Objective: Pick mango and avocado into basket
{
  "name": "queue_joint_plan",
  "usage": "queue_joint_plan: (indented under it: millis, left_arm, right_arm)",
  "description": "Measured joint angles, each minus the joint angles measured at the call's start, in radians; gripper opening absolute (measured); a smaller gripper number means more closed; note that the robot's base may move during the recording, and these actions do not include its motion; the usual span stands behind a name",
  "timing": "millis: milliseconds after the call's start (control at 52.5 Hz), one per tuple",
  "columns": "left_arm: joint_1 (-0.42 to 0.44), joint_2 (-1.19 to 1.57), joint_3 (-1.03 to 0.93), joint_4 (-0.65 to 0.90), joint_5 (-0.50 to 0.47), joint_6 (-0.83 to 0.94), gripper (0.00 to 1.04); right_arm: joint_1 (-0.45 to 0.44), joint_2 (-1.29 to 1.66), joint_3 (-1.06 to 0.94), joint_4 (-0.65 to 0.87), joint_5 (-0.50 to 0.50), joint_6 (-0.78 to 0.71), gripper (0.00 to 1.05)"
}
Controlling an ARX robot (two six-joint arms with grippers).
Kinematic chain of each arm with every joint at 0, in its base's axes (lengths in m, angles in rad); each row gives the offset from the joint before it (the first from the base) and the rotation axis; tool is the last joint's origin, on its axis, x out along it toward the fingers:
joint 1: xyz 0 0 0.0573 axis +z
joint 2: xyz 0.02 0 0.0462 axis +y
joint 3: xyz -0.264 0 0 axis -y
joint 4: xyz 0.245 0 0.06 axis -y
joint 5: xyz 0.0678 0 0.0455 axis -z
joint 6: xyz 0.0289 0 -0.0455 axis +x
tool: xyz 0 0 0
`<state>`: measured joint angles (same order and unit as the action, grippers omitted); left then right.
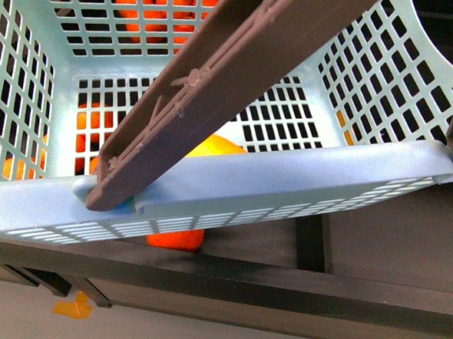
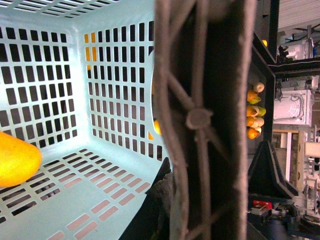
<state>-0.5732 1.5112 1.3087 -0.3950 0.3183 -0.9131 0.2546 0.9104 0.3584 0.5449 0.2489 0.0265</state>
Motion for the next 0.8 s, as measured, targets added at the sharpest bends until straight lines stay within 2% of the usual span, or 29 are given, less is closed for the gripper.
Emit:
queue_joint_plan:
  millis: [57,210,438,800]
  left_arm:
    - [0.0,0.0,0.0,0.0,0.001,-0.001,0.05]
    - [0.0,0.0,0.0,0.0,0.004,-0.001,0.05]
    - [0.0,0.0,0.0,0.0,0.006,-0.002,0.05]
    - [0.0,0.0,0.0,0.0,0.006,-0.002,0.05]
  right_arm:
    - [-0.016,-0.021,-0.029,0.005,-0.017,-0.003,0.32]
    - [-0.074,-0.114,-0.126,0.009,-0.08,-0.017,0.02]
    - [-0.147,-0.258,-0.233,-0.025,-0.146,-0.021,0.02]
    - [-0.156,-0.277,-0.242,-0.03,-0.149,-0.023,0.5]
